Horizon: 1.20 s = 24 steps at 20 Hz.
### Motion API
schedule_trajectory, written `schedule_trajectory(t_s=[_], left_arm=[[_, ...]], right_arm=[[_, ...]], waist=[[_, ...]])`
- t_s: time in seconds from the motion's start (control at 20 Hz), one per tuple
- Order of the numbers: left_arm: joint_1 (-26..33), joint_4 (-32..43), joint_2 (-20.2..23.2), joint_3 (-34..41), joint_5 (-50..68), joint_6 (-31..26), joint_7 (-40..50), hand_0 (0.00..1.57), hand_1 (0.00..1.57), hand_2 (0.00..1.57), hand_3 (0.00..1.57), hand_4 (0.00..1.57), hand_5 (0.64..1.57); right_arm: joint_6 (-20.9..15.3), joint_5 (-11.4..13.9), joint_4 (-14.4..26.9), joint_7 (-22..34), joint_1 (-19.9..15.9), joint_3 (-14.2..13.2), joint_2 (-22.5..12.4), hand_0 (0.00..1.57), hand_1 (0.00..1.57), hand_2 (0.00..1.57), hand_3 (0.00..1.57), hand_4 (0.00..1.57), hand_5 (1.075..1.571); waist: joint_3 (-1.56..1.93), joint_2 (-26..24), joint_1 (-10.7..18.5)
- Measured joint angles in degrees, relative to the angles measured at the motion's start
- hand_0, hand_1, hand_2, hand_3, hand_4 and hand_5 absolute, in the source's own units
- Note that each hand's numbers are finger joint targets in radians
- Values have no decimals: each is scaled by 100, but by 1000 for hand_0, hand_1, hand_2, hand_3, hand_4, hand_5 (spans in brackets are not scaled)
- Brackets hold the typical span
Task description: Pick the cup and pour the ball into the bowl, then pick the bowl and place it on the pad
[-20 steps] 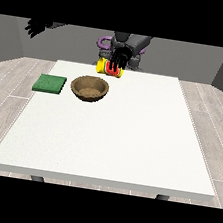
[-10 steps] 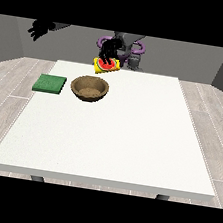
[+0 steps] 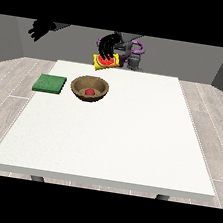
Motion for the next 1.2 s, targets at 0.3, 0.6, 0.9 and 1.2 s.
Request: schedule_trajectory(t_s=[0.3,0.6,0.9,1.2], left_arm=[[305,-867,396,1146,1097,898,-619,798,798,1187,884,1299,1555],[552,-1842,577,2927,3167,1382,-1449,0,0,0,0,1120,1570],[536,-2609,732,4501,5434,633,-2159,0,0,0,0,1053,1567],[560,-2849,1398,5563,7110,-829,-2510,0,0,0,0,1050,1559]], right_arm=[[-360,30,117,-33,88,-229,-43,0,0,0,114,762,1556],[-663,76,118,-58,91,-333,-13,0,0,0,0,788,1555],[-1055,178,204,-319,135,-364,301,0,0,0,0,719,1565],[-1277,181,449,-774,175,-446,627,0,0,0,0,735,1566]], waist=[[-19,-100,706],[-69,17,1273],[-51,359,1791],[-15,789,2174]])
